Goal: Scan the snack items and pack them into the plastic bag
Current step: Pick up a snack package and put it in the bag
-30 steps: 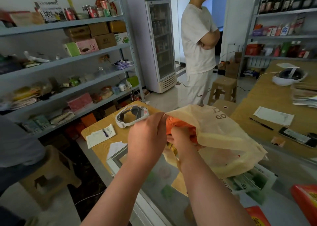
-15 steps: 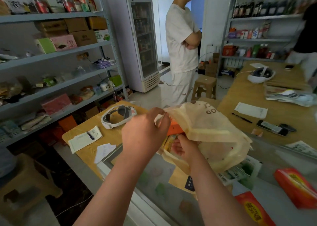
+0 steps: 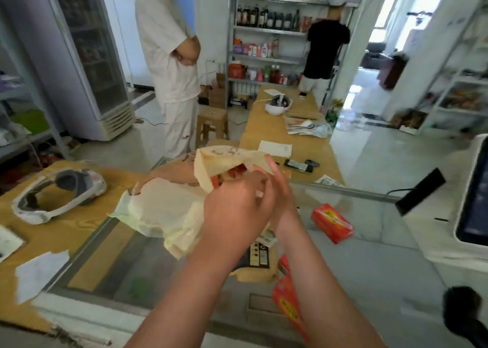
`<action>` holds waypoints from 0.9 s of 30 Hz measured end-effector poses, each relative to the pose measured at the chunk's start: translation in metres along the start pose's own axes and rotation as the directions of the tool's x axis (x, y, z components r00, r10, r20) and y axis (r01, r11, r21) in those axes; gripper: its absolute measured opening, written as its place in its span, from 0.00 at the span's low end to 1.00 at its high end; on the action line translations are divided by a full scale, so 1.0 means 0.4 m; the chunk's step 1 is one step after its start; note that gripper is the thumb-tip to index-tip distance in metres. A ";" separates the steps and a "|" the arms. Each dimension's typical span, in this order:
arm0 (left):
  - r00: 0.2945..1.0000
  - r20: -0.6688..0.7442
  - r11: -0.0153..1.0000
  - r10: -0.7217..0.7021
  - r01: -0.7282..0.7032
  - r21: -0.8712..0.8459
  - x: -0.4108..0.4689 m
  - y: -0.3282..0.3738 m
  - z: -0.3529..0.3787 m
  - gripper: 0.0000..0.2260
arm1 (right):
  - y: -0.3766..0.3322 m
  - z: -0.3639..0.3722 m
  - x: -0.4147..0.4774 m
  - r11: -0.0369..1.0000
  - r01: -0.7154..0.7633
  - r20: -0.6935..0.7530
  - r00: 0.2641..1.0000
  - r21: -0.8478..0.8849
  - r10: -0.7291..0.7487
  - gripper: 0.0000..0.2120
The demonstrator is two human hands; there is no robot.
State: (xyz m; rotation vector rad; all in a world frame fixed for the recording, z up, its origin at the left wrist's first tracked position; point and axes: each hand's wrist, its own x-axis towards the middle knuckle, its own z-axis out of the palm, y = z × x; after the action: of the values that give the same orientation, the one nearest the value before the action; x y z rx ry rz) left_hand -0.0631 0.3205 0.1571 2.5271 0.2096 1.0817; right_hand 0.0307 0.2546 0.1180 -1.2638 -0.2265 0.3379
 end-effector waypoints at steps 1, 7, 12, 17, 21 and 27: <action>0.998 0.060 0.999 -0.018 0.020 -0.041 -0.004 0.005 0.011 0.09 | -0.014 -0.028 -0.016 0.999 0.046 -0.015 0.999 0.006 -0.046 0.17; 0.870 0.484 0.995 -0.094 0.090 0.030 -0.044 0.009 0.161 0.12 | 0.009 -0.194 -0.100 0.898 0.064 -0.261 0.946 -0.436 -0.194 0.12; 0.726 0.664 0.964 -0.179 -0.008 0.267 -0.097 0.019 0.333 0.11 | 0.051 -0.274 -0.131 0.875 -0.035 -0.262 0.959 -0.483 -0.106 0.10; 0.640 0.665 0.869 -0.385 0.008 0.495 -0.108 -0.015 0.403 0.15 | 0.068 -0.359 -0.091 0.871 -0.061 -0.234 0.970 -0.487 -0.063 0.09; 0.633 0.632 0.825 -0.447 0.020 0.564 -0.100 -0.008 0.417 0.13 | 0.072 -0.404 -0.041 0.879 -0.051 -0.177 0.983 -0.474 -0.039 0.11; 0.680 0.589 0.742 -0.436 -0.099 0.663 -0.084 0.018 0.406 0.10 | 0.099 -0.465 0.002 0.889 -0.021 -0.035 0.999 -0.457 0.006 0.08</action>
State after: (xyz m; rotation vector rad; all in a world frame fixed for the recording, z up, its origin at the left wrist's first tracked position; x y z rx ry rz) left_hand 0.0307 0.2579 0.0352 3.2213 0.7018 -0.2201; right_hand 0.0915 0.0994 0.0263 -1.7380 -0.2802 0.2831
